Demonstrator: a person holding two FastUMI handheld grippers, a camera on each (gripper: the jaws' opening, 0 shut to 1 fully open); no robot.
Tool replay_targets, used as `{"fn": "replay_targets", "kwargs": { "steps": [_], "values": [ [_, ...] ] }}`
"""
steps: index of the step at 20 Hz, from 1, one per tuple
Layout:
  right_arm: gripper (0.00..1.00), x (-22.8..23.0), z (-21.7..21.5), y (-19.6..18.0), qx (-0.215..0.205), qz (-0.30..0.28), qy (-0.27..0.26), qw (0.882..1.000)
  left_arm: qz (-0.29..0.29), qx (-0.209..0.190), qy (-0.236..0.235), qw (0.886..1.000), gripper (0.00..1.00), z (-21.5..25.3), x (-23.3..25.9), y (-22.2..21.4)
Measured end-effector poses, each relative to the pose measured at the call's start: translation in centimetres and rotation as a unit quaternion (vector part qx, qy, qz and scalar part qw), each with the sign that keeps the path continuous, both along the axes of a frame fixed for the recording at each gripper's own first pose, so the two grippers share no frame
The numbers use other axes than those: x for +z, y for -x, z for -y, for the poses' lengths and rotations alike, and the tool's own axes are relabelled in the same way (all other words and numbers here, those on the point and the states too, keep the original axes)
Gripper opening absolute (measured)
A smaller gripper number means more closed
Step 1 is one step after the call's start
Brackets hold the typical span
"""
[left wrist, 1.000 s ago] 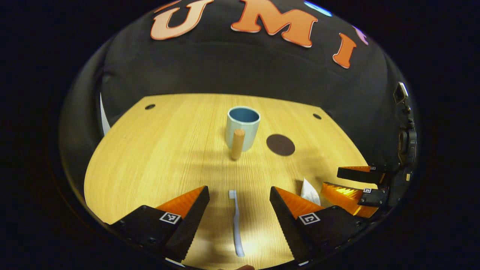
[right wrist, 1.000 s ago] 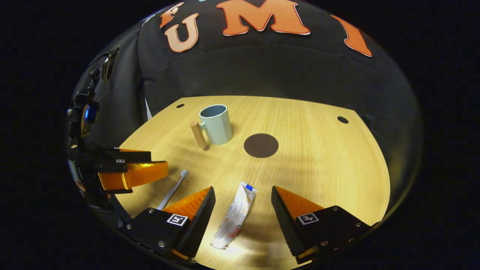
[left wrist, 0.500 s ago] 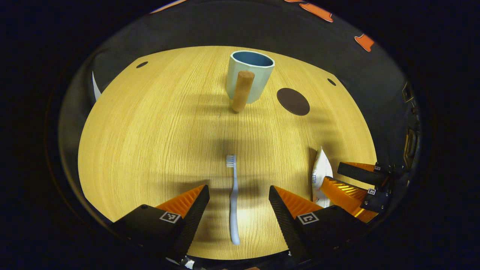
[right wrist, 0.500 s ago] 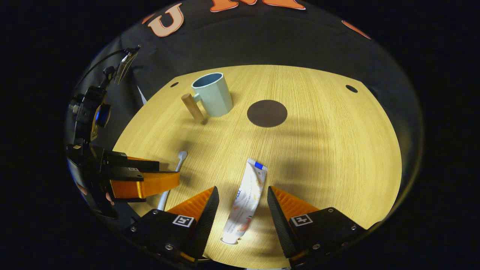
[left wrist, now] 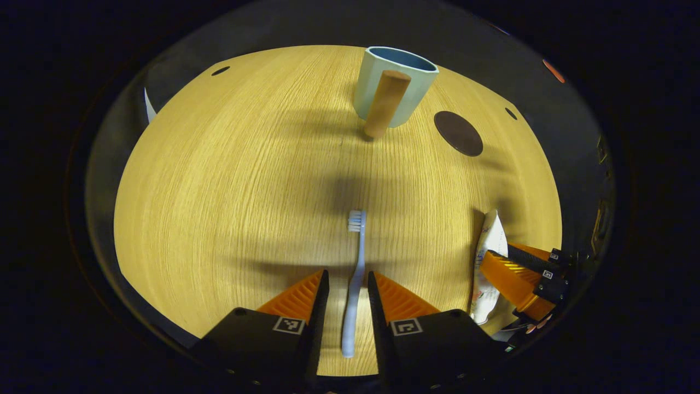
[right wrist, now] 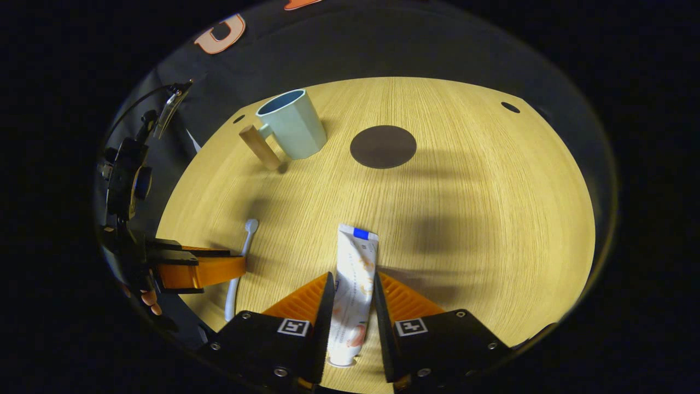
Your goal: Put the toothbrush and toothpaste on the desktop into the cup, then pick up the cup and place it on the coaster on the desktop.
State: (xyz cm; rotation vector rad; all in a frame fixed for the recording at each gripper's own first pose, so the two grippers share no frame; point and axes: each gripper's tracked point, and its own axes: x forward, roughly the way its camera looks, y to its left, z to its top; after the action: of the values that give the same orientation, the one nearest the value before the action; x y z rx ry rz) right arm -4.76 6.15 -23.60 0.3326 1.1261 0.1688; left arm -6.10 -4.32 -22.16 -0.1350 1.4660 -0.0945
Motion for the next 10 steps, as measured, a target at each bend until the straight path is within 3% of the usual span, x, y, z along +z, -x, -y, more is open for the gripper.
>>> {"fn": "replay_targets", "kwargs": {
  "steps": [4,8,10],
  "values": [
    [0.23,-0.3,-1.8,0.1,0.002,-0.013,-0.031,0.999,0.002,-0.004,-0.003,1.000,0.24,0.3,0.3,-1.0],
    [0.16,-0.3,-2.8,-0.4,-0.001,-0.001,-0.038,0.999,0.022,-0.003,-0.002,1.000,0.10,0.5,0.9,-1.9],
    [0.11,-0.3,-2.8,-0.6,0.002,0.010,-0.033,0.999,0.030,-0.004,0.015,0.999,0.11,1.1,0.7,-1.7]
  ]
}}
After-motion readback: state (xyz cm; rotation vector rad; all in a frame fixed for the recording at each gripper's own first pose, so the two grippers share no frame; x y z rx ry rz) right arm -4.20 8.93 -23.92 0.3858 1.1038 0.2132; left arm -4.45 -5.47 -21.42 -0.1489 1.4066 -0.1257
